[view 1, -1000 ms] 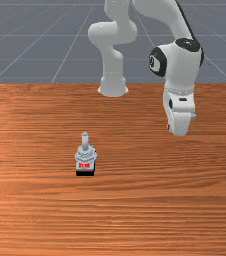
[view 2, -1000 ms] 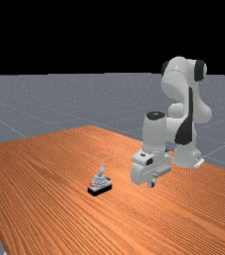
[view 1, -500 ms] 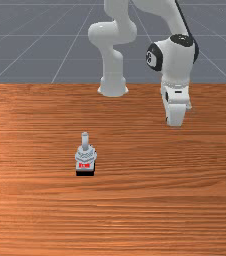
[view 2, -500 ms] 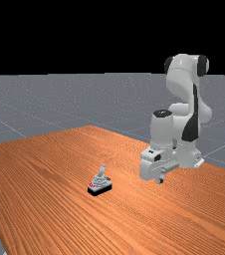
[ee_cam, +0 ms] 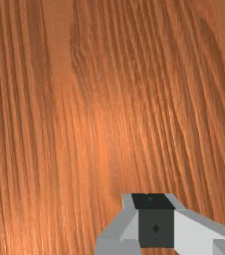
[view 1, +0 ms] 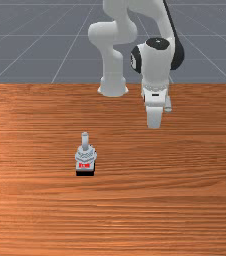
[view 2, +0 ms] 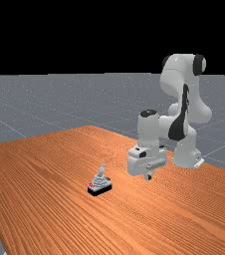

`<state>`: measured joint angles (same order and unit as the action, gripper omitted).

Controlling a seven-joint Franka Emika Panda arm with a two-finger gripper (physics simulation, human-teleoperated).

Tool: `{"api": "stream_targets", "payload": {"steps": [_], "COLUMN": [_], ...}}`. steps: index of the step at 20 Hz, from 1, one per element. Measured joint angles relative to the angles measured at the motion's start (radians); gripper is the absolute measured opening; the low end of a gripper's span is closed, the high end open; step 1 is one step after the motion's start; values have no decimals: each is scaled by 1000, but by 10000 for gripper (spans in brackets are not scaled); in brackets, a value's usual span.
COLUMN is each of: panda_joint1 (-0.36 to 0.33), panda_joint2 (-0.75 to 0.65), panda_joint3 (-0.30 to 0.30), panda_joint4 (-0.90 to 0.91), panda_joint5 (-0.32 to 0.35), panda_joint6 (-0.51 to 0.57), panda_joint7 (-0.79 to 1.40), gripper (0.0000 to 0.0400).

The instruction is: Turn on the trigger

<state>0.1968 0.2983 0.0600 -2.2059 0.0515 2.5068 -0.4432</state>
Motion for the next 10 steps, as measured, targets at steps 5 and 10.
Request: {"api": "stream_targets", "payload": {"steps": [5, 10], "panda_joint1": [26, 16], "panda_joint2": [1, -2], "panda_joint3": [-42, -66], "panda_joint4": [-4, -18], "panda_joint5": [-58, -45], "panda_joint6": [-5, 10], "panda_joint7": [119, 180], "gripper": [0, 0]}}
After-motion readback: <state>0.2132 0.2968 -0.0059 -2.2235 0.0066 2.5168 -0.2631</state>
